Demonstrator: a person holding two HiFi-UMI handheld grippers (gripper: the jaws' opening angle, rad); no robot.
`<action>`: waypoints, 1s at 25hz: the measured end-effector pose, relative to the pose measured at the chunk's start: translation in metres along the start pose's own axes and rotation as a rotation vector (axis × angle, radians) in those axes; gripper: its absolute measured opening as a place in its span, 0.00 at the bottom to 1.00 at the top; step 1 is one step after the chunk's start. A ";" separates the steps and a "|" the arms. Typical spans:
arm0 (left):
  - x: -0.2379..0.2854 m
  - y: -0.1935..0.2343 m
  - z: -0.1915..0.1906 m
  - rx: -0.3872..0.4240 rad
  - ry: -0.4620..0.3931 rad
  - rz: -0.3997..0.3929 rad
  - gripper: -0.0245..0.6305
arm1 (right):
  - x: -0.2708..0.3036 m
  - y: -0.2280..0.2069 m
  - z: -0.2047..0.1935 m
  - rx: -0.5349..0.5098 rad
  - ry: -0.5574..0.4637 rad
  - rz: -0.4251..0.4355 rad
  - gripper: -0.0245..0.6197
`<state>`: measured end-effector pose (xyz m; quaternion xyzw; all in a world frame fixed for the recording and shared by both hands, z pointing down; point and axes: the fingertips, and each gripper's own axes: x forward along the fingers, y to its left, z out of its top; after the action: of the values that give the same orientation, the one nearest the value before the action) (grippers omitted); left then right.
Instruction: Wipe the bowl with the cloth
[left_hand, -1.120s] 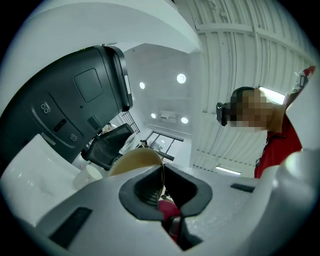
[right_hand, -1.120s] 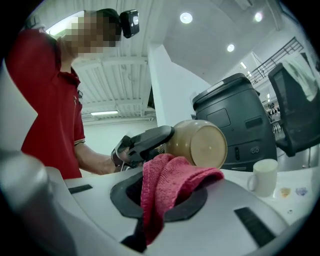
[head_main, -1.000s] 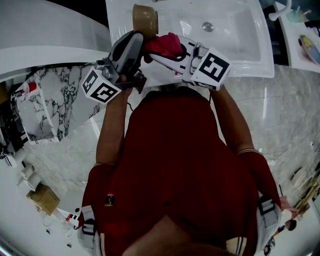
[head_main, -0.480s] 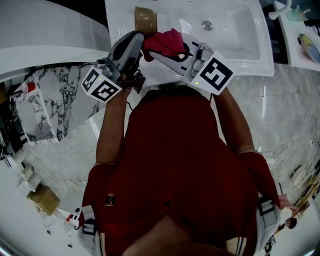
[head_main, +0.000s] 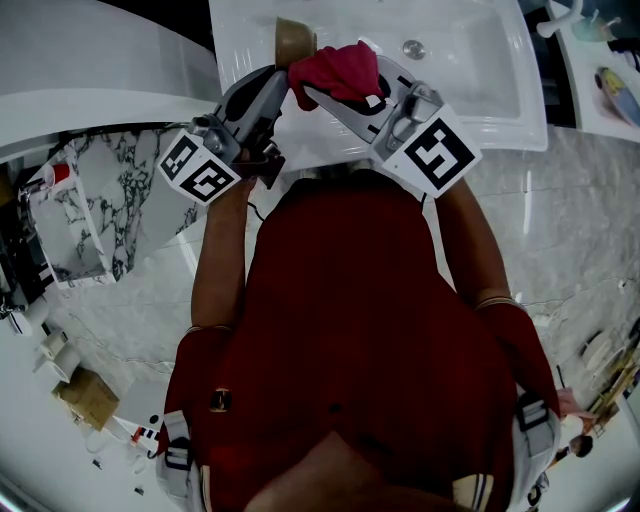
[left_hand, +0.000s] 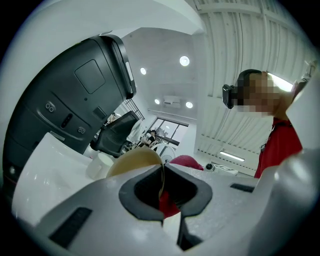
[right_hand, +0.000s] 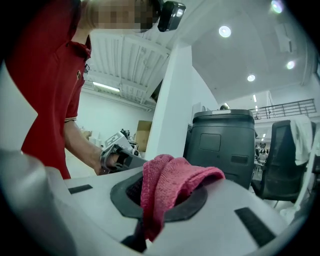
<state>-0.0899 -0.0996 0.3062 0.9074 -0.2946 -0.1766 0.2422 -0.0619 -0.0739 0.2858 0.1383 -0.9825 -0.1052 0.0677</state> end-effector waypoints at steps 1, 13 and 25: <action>0.001 -0.001 -0.002 0.005 0.012 -0.003 0.07 | -0.001 -0.002 0.002 -0.009 0.000 -0.008 0.08; -0.006 -0.016 -0.017 0.073 0.179 -0.100 0.07 | -0.002 -0.015 0.008 -0.080 0.030 -0.037 0.08; -0.026 -0.038 -0.015 0.066 0.214 -0.276 0.07 | -0.007 -0.035 0.016 0.025 -0.046 -0.042 0.08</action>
<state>-0.0854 -0.0511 0.3025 0.9602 -0.1455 -0.1007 0.2159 -0.0488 -0.1016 0.2621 0.1575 -0.9818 -0.0976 0.0413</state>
